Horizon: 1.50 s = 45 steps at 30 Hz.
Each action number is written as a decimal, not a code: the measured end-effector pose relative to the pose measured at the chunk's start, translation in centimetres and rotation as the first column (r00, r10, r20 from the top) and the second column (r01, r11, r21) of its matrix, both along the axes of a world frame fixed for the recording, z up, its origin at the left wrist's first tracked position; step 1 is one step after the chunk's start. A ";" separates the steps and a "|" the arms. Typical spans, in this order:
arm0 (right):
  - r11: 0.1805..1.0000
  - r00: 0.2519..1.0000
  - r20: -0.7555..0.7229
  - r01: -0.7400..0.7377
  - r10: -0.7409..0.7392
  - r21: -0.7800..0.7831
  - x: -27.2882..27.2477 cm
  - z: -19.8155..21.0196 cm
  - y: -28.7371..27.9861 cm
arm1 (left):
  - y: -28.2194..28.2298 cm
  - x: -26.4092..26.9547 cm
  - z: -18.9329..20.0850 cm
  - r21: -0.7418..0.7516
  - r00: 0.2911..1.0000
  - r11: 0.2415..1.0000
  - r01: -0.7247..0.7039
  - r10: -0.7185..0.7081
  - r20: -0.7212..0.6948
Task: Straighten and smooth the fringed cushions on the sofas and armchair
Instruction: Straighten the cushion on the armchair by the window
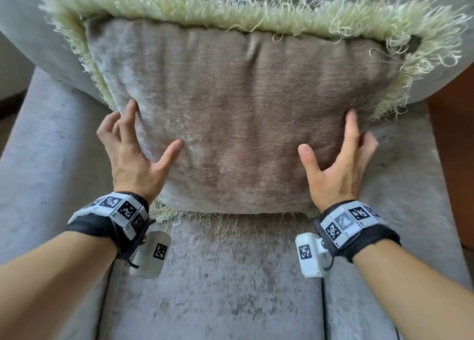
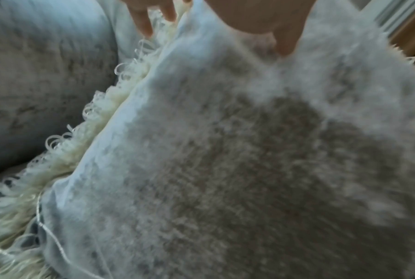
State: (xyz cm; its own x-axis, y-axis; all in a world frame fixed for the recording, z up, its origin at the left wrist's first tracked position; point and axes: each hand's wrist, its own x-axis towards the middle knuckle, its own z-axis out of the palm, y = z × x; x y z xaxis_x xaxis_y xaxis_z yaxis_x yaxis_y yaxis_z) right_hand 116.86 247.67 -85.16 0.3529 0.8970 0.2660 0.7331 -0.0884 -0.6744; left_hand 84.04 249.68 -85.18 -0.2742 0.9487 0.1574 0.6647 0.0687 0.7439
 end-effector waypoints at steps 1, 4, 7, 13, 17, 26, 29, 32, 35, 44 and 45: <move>1.000 0.999 0.032 0.019 -0.019 0.004 -0.2 0.8 -0.1 | -0.2 0.2 1.2 -0.008 0.998 1.000 -0.014 0.013 -0.055; 0.999 0.988 0.150 0.026 -0.032 0.043 -0.3 4.5 -0.4 | -0.6 0.6 5.5 -0.054 0.982 0.999 0.008 -0.018 -0.186; 0.999 0.949 0.313 -0.043 0.048 -0.022 -0.7 10.0 -0.8 | -0.9 0.5 10.6 -0.227 0.935 0.955 0.191 -0.247 -0.253; 0.807 0.699 0.461 -0.295 0.547 -0.511 -2.6 22.6 -2.3 | -3.4 0.5 23.1 -0.560 0.662 0.714 0.420 -0.663 -0.349; 0.709 0.592 0.466 -0.277 0.657 -0.649 -4.3 31.5 -4.8 | -5.6 0.0 31.8 -0.587 0.535 0.664 0.463 -0.737 -0.413; 0.783 0.530 0.597 -0.251 0.603 -0.568 -9.7 50.0 -13.8 | -13.2 -2.5 50.2 -0.481 0.362 0.675 0.560 -0.721 -0.591; 0.825 0.526 0.644 -0.247 0.555 -0.508 -11.7 54.8 -17.2 | -16.1 -3.4 54.6 -0.418 0.353 0.689 0.592 -0.688 -0.634; 0.830 0.500 0.671 -0.218 0.547 -0.514 -13.7 57.7 -20.1 | -18.9 -4.6 57.3 -0.414 0.288 0.667 0.620 -0.684 -0.670; 0.816 0.463 0.682 -0.195 0.566 -0.545 -15.5 59.1 -22.5 | -21.0 -5.6 59.1 -0.450 0.197 0.652 0.610 -0.675 -0.711; 0.806 0.372 0.716 -0.221 0.590 -0.549 -18.0 61.9 -25.7 | -24.5 -6.5 63.0 -0.436 0.124 0.677 0.593 -0.612 -0.781; 0.808 0.370 0.719 -0.224 0.588 -0.545 -18.0 62.3 -25.8 | -24.7 -6.4 63.3 -0.429 0.125 0.679 0.596 -0.606 -0.785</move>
State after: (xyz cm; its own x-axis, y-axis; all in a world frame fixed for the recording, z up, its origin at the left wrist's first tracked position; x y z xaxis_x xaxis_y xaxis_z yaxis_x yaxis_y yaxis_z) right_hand 98.82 221.84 -22.89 -0.3103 0.9430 -0.1206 0.8991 0.3323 0.2851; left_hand 77.61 225.01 -21.88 0.6556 0.7453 -0.1218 0.7145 -0.6643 -0.2195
